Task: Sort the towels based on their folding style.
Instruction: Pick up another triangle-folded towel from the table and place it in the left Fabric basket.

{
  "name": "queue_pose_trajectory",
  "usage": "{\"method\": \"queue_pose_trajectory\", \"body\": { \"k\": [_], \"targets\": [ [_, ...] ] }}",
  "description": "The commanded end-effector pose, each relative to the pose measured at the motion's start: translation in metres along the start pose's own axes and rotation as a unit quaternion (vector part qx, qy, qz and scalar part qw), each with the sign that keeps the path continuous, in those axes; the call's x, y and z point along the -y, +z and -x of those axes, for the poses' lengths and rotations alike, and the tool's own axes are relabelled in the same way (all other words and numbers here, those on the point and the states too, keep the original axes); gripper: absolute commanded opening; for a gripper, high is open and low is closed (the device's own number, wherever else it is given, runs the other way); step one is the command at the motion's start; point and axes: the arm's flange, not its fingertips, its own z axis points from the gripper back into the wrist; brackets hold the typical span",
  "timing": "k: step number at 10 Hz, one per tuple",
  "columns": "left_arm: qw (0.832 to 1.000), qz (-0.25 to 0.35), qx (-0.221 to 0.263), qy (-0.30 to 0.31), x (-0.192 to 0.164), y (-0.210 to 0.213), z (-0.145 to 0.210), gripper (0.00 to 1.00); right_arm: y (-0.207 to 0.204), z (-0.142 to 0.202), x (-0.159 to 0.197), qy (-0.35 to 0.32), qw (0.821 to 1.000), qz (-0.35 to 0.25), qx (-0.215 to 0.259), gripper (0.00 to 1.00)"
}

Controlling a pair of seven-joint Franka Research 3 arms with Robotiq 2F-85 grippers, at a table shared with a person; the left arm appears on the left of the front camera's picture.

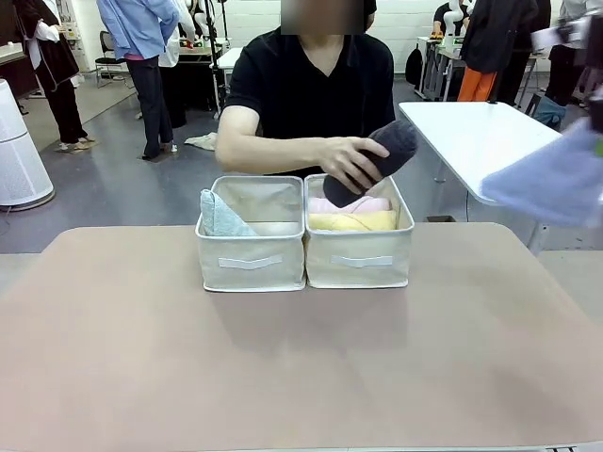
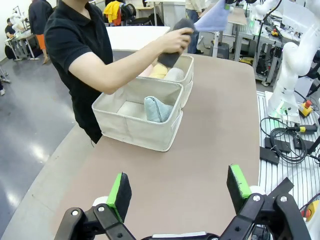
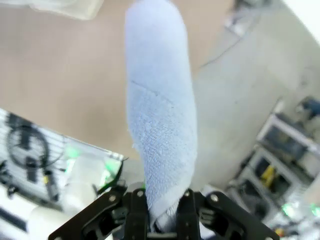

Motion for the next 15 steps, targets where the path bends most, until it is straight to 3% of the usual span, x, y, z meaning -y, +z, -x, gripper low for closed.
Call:
{"method": "queue_pose_trajectory", "body": {
  "k": [1, 8, 15],
  "targets": [
    [1.0, -0.001, 0.011, -0.007, 0.0, 0.0, -0.001, 1.0, 0.011, 0.06, 0.028, -0.056, 0.998, 0.004, 0.017, 0.17],
    [1.0, -0.001, 0.011, -0.007, 0.0, 0.0, -0.001, 1.0, 0.012, 0.068, 0.032, -0.05, 0.999, -0.002, 0.015, 0.17],
    [1.0, -0.001, 0.011, -0.007, 0.0, 0.0, -0.001, 1.0, 0.013, 0.055, 0.013, -0.027, 1.0, 0.007, 0.001, 0.17]
  ]
}}
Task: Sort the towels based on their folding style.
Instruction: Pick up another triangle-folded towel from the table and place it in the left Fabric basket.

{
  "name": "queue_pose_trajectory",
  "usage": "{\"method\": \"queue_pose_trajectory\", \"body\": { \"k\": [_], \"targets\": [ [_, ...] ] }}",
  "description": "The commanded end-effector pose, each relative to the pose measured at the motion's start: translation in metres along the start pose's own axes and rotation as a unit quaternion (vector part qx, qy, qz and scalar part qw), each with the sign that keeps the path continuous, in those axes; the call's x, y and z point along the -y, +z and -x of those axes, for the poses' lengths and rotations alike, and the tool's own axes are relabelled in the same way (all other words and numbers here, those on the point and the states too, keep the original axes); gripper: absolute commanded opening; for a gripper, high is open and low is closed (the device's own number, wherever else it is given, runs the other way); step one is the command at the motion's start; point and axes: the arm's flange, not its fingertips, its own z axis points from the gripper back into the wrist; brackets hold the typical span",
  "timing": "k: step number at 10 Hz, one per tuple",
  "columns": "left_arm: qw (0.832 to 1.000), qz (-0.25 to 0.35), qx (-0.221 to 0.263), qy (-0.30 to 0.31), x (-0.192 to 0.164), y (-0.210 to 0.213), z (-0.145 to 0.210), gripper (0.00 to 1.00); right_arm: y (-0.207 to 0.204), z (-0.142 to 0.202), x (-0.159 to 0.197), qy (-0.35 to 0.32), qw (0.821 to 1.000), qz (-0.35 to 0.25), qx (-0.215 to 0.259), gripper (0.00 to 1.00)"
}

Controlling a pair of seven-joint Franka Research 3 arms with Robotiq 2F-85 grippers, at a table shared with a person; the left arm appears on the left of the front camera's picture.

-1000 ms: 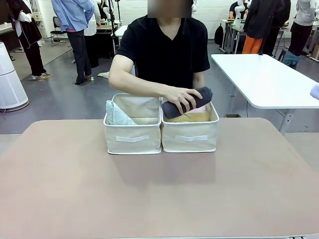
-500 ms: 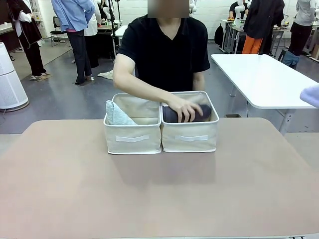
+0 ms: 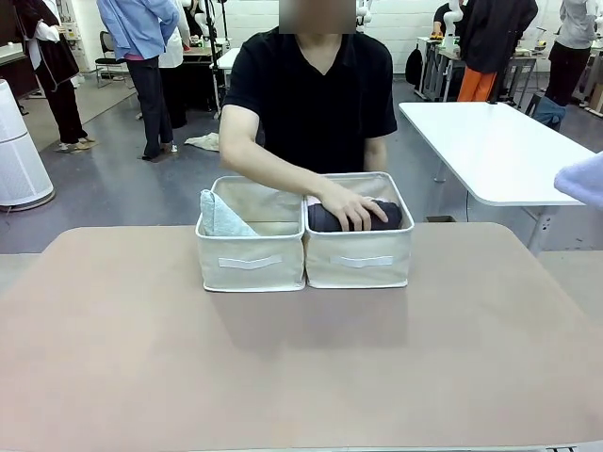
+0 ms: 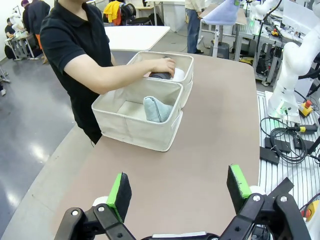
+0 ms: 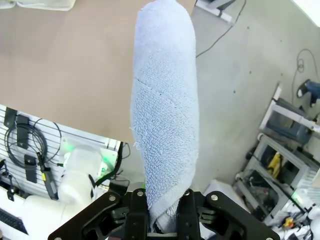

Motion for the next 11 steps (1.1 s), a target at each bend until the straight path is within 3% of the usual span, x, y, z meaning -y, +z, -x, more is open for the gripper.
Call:
{"method": "queue_pose_trajectory", "body": {
  "k": [1, 8, 9, 11],
  "targets": [
    [1.0, -0.001, 0.011, -0.007, 0.0, 0.001, -0.001, 1.0, 0.0, 0.003, -0.003, -0.002, 1.0, 0.006, -0.009, 0.17],
    [1.0, -0.001, 0.011, -0.007, 0.0, 0.001, -0.001, 1.0, 0.003, -0.003, -0.018, 0.026, 1.0, 0.005, -0.008, 0.17],
    [1.0, -0.001, 0.011, -0.007, 0.0, 0.001, -0.001, 1.0, 0.015, -0.012, -0.04, 0.059, 0.998, 0.009, 0.009, 0.17],
    [1.0, -0.001, 0.011, -0.007, 0.0, 0.001, -0.001, 1.0, 0.058, -0.028, -0.109, 0.186, 0.981, -0.025, 0.058, 0.17]
  ]
}}
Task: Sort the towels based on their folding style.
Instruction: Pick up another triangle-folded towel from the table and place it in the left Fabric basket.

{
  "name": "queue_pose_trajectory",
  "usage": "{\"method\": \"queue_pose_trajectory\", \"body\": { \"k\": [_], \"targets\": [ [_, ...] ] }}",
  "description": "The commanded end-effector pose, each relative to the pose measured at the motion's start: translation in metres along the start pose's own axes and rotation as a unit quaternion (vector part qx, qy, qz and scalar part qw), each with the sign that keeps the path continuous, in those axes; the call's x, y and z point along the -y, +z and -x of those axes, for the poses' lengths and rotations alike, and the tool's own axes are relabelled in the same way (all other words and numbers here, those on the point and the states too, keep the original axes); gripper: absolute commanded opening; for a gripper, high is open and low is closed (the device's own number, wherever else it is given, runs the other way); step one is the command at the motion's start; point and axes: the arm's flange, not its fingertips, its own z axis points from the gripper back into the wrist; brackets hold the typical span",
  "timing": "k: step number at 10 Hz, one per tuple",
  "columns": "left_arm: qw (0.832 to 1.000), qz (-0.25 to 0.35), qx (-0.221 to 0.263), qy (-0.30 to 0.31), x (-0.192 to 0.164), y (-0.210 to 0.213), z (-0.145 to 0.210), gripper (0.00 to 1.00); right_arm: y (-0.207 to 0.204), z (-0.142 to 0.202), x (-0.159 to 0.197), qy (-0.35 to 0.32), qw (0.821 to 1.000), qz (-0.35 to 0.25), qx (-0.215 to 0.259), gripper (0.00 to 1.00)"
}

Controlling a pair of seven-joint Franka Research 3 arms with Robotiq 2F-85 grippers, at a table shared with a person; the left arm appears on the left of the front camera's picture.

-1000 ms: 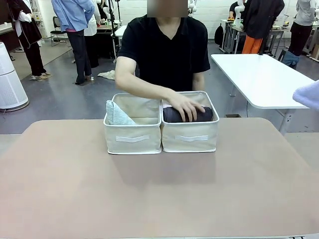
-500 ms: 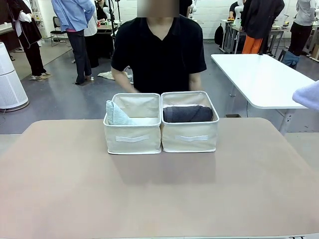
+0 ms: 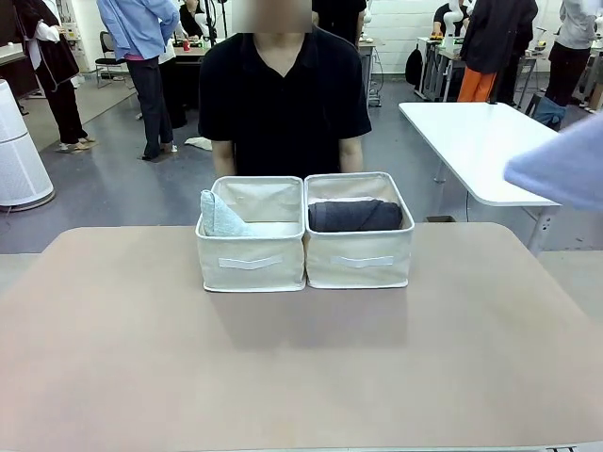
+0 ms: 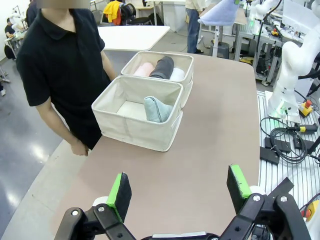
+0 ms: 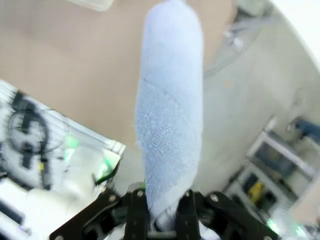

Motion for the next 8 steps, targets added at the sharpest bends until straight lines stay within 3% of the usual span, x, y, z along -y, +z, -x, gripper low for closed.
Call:
{"method": "queue_pose_trajectory", "body": {
  "k": [1, 3, 5, 8],
  "targets": [
    [1.0, -0.001, 0.011, -0.006, 0.0, 0.001, 0.0, 1.0, 0.033, -0.039, -0.056, 0.114, 0.992, -0.034, 0.03, 0.17],
    [1.0, -0.001, 0.011, -0.006, 0.0, 0.001, 0.0, 1.0, 0.033, -0.107, -0.11, 0.159, 0.987, -0.024, 0.006, 0.17],
    [1.0, -0.001, 0.011, -0.006, 0.0, 0.001, 0.0, 1.0, 0.028, -0.155, -0.133, 0.166, 0.986, -0.03, -0.014, 0.17],
    [1.0, -0.001, 0.011, -0.006, 0.0, 0.001, 0.0, 1.0, 0.012, -0.18, -0.136, 0.172, 0.983, -0.052, -0.041, 0.17]
  ]
}}
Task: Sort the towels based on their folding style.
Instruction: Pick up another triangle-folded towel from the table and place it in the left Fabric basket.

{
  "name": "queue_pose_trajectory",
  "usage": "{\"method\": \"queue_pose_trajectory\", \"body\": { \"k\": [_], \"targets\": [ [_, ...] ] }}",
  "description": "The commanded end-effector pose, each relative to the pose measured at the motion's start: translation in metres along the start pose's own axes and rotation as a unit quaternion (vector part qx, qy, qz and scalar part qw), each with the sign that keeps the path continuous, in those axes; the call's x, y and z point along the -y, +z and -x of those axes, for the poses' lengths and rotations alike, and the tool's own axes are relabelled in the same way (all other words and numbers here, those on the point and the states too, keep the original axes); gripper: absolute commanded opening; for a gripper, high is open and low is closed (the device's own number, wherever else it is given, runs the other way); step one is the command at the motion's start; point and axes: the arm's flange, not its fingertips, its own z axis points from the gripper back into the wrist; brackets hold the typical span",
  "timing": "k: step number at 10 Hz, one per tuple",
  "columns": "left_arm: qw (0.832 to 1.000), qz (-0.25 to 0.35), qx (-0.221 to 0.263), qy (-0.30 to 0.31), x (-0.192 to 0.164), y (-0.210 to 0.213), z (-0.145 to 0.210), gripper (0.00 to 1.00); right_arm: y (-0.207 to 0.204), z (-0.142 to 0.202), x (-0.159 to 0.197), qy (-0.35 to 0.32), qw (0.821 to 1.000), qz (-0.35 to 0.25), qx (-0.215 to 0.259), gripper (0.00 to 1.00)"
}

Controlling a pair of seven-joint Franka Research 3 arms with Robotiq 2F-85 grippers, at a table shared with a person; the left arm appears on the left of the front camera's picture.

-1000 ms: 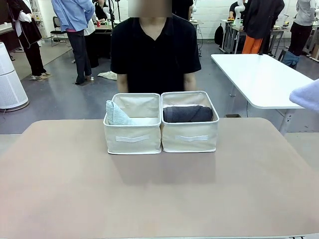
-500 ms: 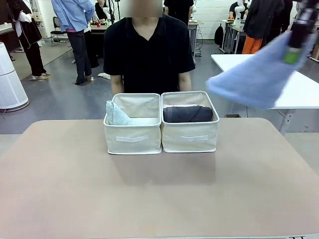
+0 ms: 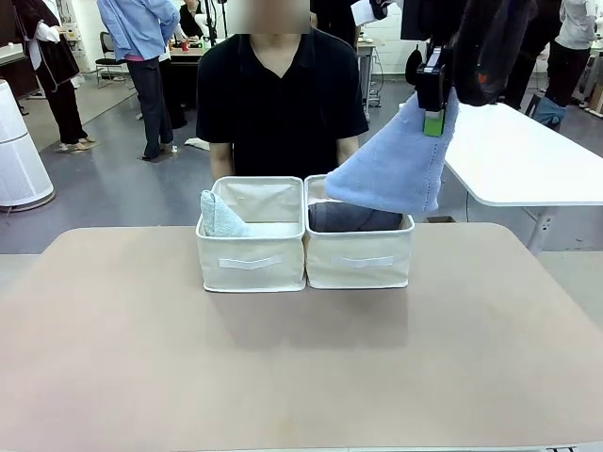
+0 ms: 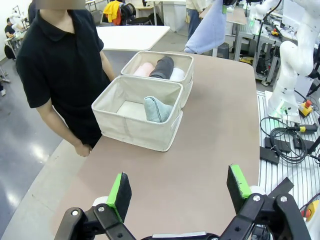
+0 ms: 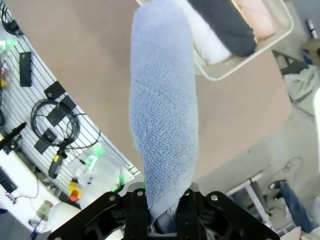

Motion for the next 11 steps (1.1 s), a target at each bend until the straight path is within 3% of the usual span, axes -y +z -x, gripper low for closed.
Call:
{"method": "queue_pose_trajectory", "body": {
  "k": [1, 7, 8, 11],
  "targets": [
    [1.0, -0.001, 0.012, -0.006, 0.0, 0.001, 0.0, 1.0, 0.001, 0.005, -0.008, 0.003, 1.0, 0.007, 0.008, 0.17],
    [1.0, -0.001, 0.012, -0.006, 0.0, 0.001, 0.0, 1.0, 0.006, 0.0, -0.006, 0.005, 1.0, 0.004, 0.003, 0.17],
    [1.0, -0.001, 0.012, -0.006, 0.0, 0.001, 0.0, 1.0, 0.015, -0.031, -0.009, 0.062, 0.997, 0.028, 0.019, 0.17],
    [1.0, -0.001, 0.012, -0.006, 0.0, 0.001, 0.0, 1.0, 0.02, -0.109, -0.003, 0.112, 0.992, 0.003, 0.049, 0.17]
  ]
}}
